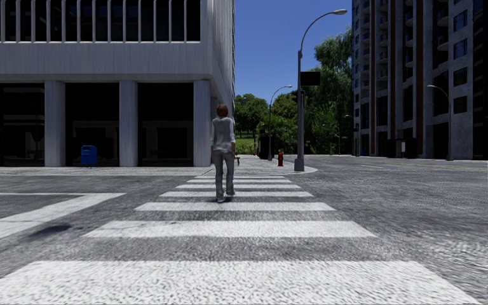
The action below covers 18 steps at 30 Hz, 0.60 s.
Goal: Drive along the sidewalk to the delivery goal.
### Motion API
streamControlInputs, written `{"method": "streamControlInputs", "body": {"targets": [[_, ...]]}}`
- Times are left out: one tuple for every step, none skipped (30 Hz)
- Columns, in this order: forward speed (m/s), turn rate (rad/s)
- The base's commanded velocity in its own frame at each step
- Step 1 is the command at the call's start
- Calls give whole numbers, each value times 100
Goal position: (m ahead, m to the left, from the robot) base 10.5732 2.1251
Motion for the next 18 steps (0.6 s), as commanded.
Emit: {"method": "streamControlInputs", "body": {"targets": [[28,0],[28,0],[28,0],[28,0],[28,0],[28,0],[28,0],[28,0],[28,0],[28,0],[28,0],[28,0],[28,0],[28,0],[28,0],[28,0],[26,0],[26,0]]}}
